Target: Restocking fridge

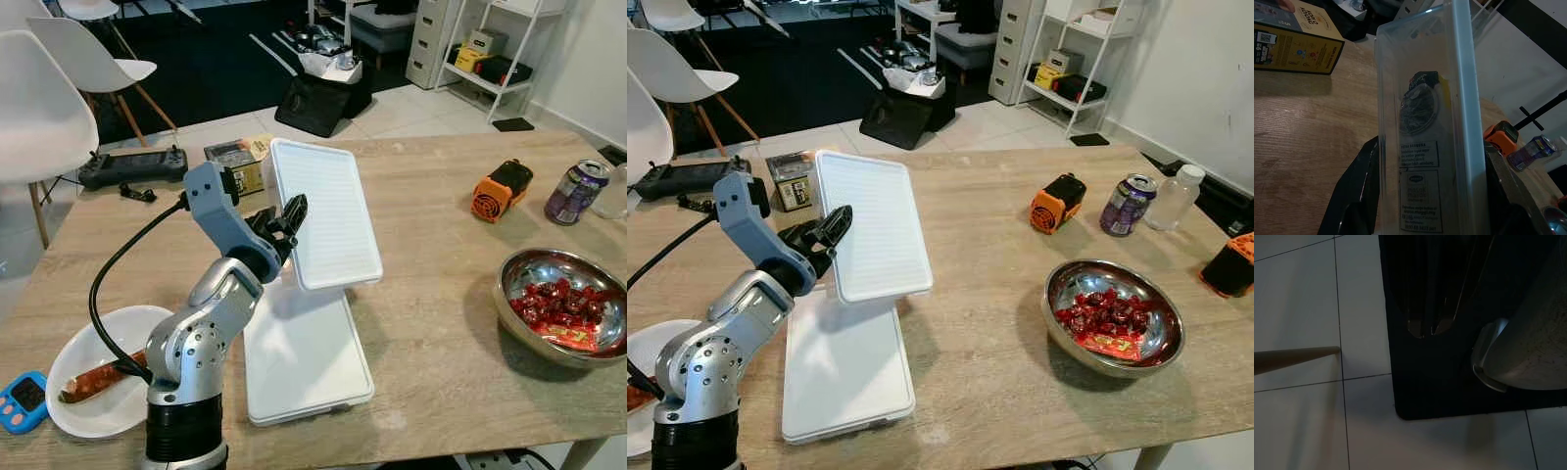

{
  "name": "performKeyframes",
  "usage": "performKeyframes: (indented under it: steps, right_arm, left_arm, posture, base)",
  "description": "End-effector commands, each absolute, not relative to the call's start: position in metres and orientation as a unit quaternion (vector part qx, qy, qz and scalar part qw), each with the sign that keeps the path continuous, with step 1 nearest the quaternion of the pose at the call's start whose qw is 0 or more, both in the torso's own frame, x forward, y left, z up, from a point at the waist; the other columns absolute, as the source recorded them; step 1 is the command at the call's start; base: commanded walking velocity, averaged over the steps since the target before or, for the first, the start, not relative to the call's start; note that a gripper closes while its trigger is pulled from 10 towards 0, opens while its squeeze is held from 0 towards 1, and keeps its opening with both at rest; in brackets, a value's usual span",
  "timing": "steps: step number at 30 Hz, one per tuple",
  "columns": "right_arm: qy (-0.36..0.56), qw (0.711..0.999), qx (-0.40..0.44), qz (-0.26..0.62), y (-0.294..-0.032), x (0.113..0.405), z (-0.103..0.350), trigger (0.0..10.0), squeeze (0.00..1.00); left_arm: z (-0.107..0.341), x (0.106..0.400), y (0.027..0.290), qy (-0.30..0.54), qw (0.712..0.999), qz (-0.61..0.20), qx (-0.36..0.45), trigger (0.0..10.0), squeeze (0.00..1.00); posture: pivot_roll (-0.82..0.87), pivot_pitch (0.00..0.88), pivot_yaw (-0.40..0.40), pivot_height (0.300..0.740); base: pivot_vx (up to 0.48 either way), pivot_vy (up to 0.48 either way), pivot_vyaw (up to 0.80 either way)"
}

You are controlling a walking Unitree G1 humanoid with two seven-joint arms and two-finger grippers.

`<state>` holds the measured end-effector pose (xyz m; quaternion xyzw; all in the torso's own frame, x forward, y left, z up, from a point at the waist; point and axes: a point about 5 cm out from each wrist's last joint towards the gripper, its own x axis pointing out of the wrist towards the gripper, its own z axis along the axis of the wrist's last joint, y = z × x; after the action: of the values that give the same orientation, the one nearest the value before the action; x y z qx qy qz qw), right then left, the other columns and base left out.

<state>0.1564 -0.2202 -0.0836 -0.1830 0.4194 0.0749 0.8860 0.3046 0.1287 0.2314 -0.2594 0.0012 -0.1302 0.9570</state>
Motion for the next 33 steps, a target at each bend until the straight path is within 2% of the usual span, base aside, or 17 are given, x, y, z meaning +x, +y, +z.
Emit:
performKeyframes:
  steps: [1,11,33]
  right_arm:
    - [0.433,0.881,-0.18,0.069,-0.2216,0.1504,-0.0864,10.0,0.0]
    - [0.435,0.88,-0.18,0.067,-0.223,0.1499,-0.0865,10.0,0.0]
    - [0.442,0.877,-0.174,0.064,-0.2228,0.1465,-0.0881,10.0,0.0]
  left_arm:
    - [0.2282,0.3056,0.128,0.004,0.959,-0.122,-0.256,10.0,0.0]
    - [0.2282,0.3059,0.1278,0.004,0.959,-0.122,-0.256,10.0,0.0]
    - [0.2313,0.3075,0.1262,-0.001,0.958,-0.128,-0.256,10.0,0.0]
  posture:
    - [-0.04,0.091,-0.018,0.74]
    - [-0.04,0.088,-0.019,0.74]
    - [-0.04,0.095,-0.018,0.74]
  base:
    - [0.0,0.0,0.0]
    - [0.0,0.0,0.0]
    - [0.0,0.0,-0.75]
